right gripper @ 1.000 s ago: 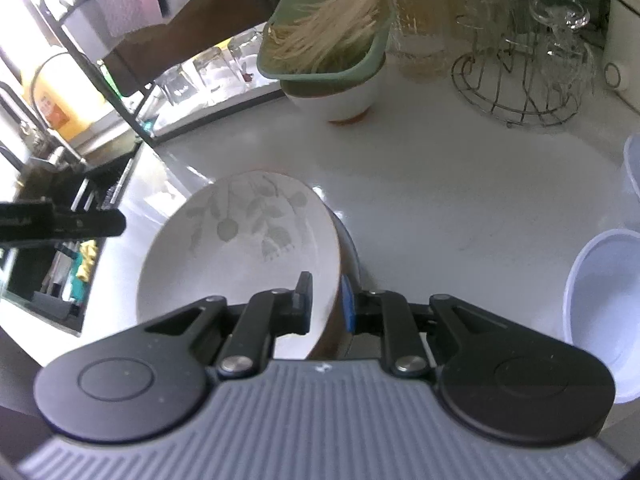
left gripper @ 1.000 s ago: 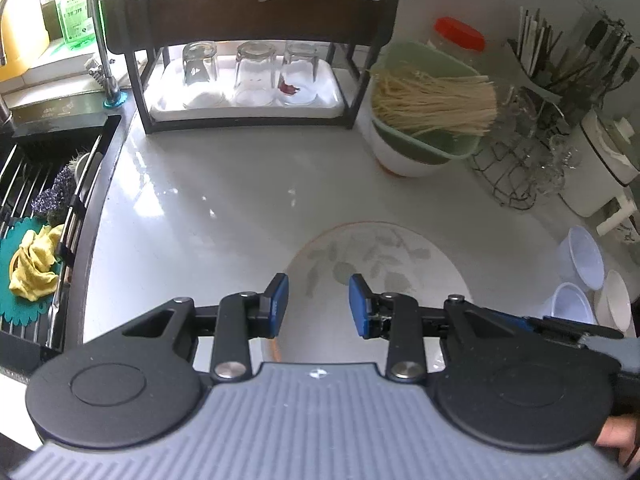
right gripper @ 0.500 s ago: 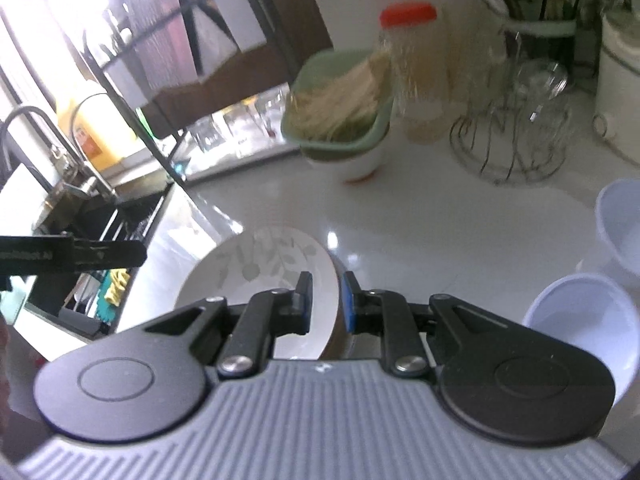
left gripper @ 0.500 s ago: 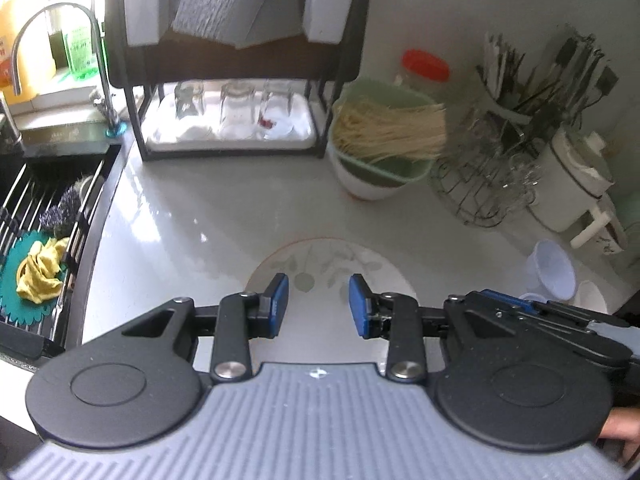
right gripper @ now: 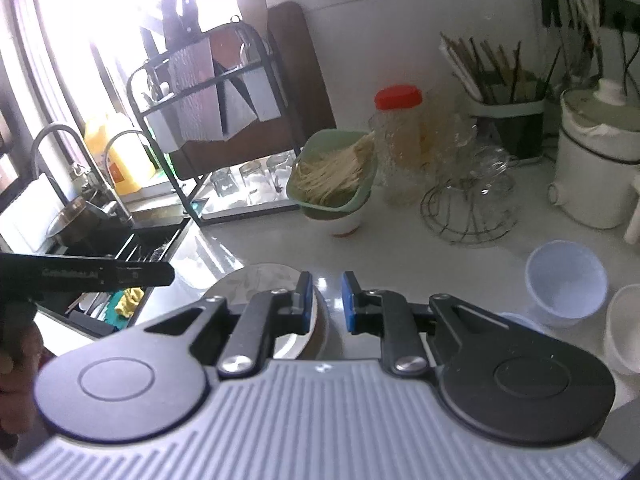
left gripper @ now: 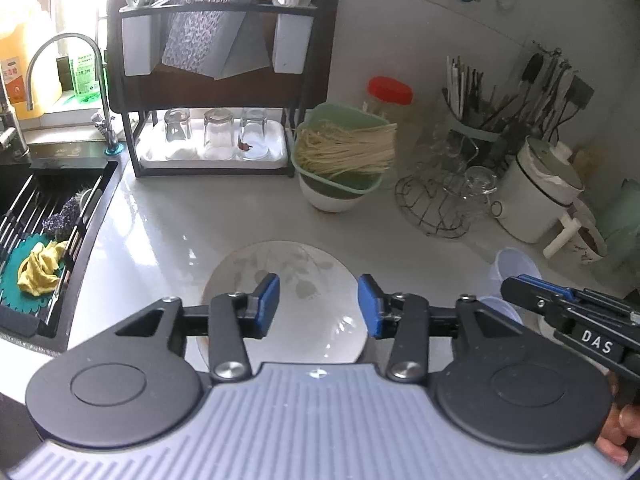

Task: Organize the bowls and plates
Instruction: 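Lower the leaf plate onto the stack and open both grippers, then move both grippers toward the rim of the light blue plastic bowl, then close both grippers together on the light blue bowl's rim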

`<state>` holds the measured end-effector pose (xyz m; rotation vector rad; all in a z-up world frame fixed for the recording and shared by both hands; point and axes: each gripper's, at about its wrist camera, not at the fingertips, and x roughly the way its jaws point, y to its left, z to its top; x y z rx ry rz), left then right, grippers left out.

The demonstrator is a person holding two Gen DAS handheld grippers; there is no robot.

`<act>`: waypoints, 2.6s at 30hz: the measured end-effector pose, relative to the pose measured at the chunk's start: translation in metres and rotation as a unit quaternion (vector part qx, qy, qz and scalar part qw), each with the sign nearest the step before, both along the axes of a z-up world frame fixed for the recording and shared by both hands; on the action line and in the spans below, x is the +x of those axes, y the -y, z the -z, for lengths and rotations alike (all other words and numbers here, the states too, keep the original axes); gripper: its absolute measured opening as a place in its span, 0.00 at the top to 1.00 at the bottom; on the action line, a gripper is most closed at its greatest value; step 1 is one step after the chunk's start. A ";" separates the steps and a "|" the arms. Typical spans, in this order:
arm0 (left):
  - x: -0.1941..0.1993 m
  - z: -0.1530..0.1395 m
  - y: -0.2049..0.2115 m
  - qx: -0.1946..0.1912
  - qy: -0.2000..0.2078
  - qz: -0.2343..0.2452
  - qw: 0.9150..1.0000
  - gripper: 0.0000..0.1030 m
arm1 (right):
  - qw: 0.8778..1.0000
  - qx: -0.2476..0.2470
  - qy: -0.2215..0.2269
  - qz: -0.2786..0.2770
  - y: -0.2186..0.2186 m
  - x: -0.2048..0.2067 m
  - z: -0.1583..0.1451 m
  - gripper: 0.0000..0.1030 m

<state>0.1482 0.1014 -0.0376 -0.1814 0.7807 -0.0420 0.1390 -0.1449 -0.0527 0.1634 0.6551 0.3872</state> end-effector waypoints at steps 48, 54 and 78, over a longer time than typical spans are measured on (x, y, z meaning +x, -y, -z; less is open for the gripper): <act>-0.005 0.034 0.103 -0.007 -0.004 0.100 0.995 0.27 | 0.989 -0.007 -0.011 0.145 0.098 -0.055 0.038 0.16; 0.021 0.063 0.124 -0.007 -0.022 0.127 0.992 0.27 | 0.984 -0.007 -0.038 0.176 0.113 -0.043 0.069 0.17; 0.098 0.155 0.170 -0.086 -0.115 0.161 0.976 0.62 | 0.971 0.022 -0.116 0.207 0.142 0.008 0.141 0.70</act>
